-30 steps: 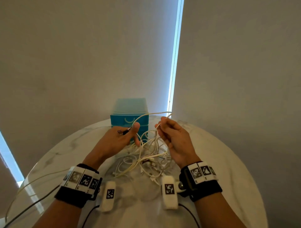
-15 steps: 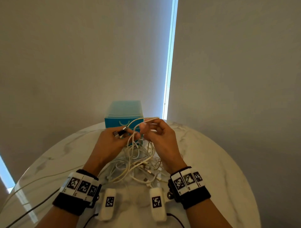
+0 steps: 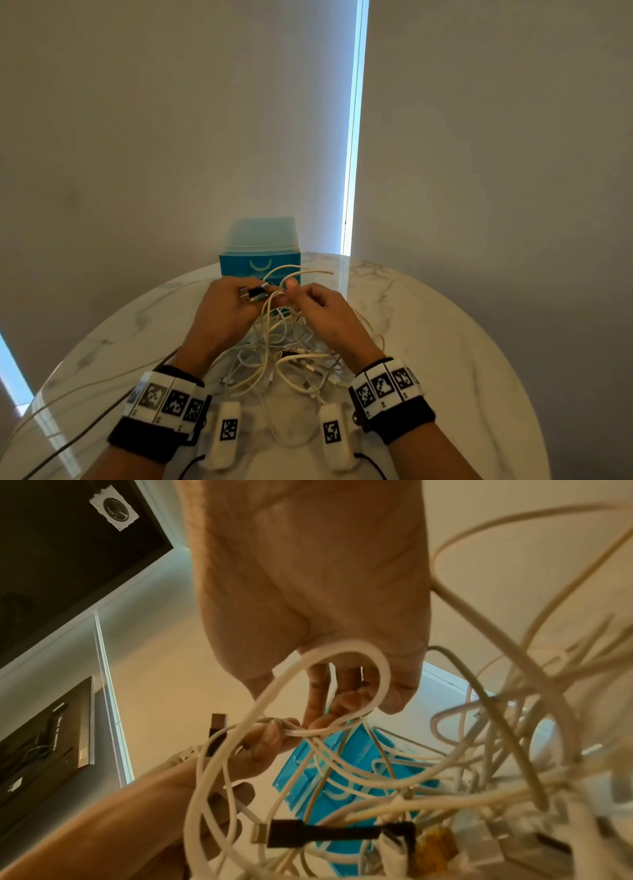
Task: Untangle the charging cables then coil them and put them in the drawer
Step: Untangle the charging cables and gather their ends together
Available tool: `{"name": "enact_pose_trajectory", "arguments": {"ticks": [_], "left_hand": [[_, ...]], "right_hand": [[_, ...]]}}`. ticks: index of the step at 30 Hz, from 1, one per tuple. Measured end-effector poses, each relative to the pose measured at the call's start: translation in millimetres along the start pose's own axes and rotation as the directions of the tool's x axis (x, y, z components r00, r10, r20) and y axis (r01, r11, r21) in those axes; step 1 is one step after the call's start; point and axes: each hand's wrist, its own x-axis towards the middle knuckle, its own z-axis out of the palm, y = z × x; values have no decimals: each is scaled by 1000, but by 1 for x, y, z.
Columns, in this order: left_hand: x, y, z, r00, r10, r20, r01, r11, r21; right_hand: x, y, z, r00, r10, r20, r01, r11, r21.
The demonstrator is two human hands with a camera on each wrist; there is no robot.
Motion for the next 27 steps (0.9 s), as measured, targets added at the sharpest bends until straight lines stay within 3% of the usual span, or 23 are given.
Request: {"name": "enact_pose_trajectory", "arguments": {"ticks": [3,6,8,10,13,16,18,23,25,27], "left_hand": [[1,-5,0,999,-21,-44,25,996,81],[2,-10,-1,989,-33,-145,48,994,98],[3,-8,-3,971,-43,-234,63,995,76],[6,-8,-10,931,-72,-358,77,997,-2],[7,-13,-30,828,-173,-533,92,980,-176],[7,-20,-40,754,-276,-596,72,936,-343],[6,-19,-35,752,-296,-589,28,907,-420],[6,-8,-23,812,-251,-528,-27,886,-463],[6,-6,-22,813,-228,-535,-34,900,-435],[6,-6,-22,812,-215,-543,-46,904,-425]], "right_hand": [[-2,0,-4,998,-33,55,35,999,-36],[2,6,-6,993,-109,-53,107,993,-48],[3,6,-10,974,-161,-160,170,984,46],[1,-2,-19,960,-216,-181,251,947,200],[0,-8,-32,977,-211,-3,207,956,210],[1,2,-35,954,-30,297,42,998,-37],[-1,1,-35,946,7,323,52,983,-174],[-9,-13,-21,985,-139,101,150,982,-117],[-15,-19,-10,974,-153,170,185,963,-194],[-17,-19,-4,923,-118,366,227,934,-274]]}}
